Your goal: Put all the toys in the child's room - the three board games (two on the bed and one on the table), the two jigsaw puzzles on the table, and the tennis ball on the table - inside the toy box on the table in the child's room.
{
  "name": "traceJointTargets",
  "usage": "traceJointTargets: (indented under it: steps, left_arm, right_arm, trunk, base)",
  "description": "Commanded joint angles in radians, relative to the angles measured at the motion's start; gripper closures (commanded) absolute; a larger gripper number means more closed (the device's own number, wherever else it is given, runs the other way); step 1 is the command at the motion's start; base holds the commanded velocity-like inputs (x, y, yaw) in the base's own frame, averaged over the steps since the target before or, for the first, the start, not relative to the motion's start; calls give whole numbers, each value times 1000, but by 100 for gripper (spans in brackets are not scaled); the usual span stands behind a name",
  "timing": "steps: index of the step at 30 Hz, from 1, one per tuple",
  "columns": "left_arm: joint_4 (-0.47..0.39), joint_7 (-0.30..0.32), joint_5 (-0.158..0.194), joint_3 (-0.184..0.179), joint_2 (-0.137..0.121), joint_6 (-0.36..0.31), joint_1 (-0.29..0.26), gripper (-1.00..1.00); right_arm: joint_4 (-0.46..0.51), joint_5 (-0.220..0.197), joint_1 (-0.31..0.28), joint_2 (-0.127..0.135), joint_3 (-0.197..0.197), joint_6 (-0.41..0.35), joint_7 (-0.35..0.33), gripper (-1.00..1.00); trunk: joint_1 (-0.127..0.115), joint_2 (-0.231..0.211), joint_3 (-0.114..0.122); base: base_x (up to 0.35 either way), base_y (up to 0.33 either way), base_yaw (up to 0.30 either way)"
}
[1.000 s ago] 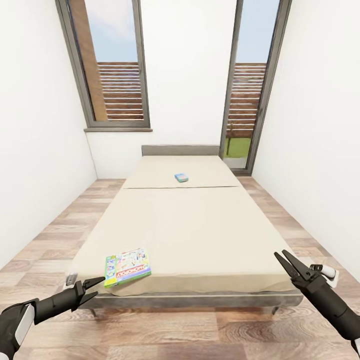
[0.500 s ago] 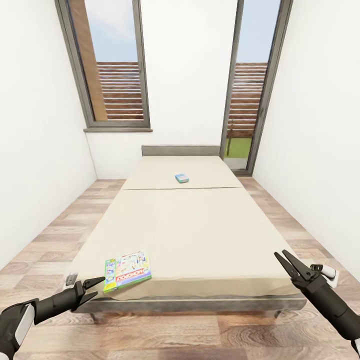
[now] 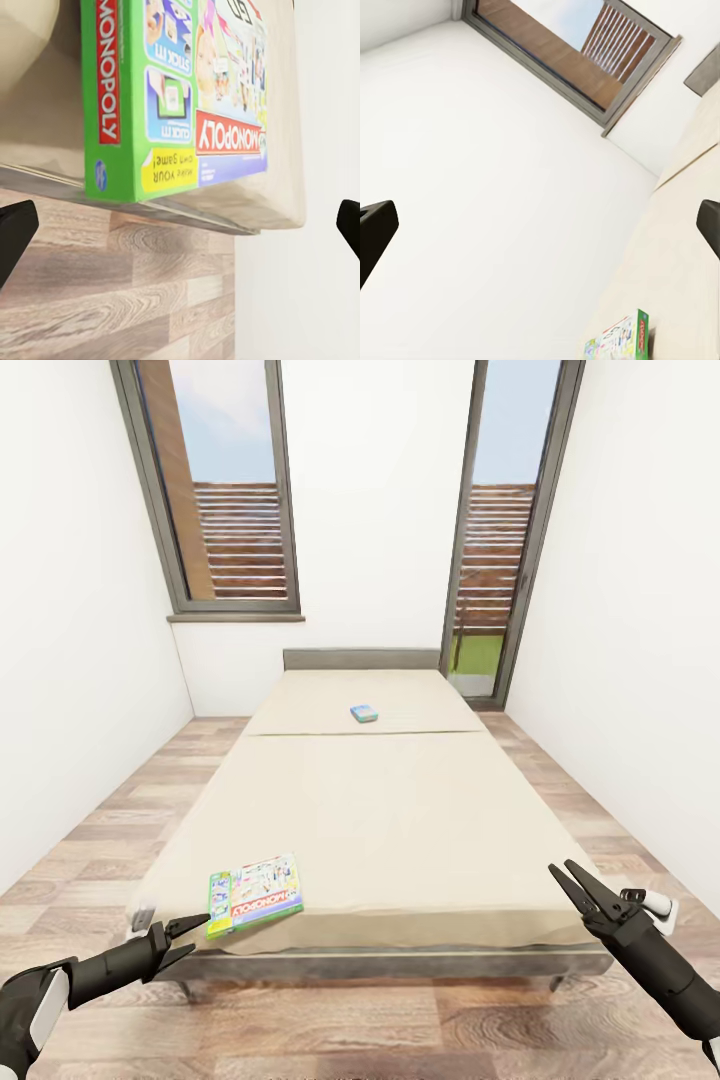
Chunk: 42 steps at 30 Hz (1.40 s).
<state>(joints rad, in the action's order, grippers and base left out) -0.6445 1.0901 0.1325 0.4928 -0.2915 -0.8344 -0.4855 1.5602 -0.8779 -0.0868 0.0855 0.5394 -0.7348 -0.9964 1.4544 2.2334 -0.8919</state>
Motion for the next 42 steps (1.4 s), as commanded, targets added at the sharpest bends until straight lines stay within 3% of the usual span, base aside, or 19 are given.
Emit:
traceJointTargets:
  steps: [1, 10, 34, 42]
  left_arm:
    - [0, 1, 3, 1, 0, -6, 0, -100]
    - [0, -1, 3, 1, 0, -8, 0, -100]
    - [0, 2, 3, 0, 3, -2, 0, -100]
    - [0, 6, 3, 0, 3, -1, 0, -100]
  right_arm:
    - [0, -4, -1, 0, 1, -6, -1, -100]
    - [-1, -4, -1, 0, 1, -6, -1, -100]
    - [-2, -4, -1, 0, 1, -6, -1, -100]
    - [-2, -4, -1, 0, 1, -6, -1, -100]
  trunk:
    - [4, 8, -4]
    - [38, 71, -32]
    - [38, 71, -32]
    - [38, 71, -32]
  base:
    - [0, 0, 0]
    - [0, 0, 0]
    - [2, -54, 0]
    - [184, -4, 0]
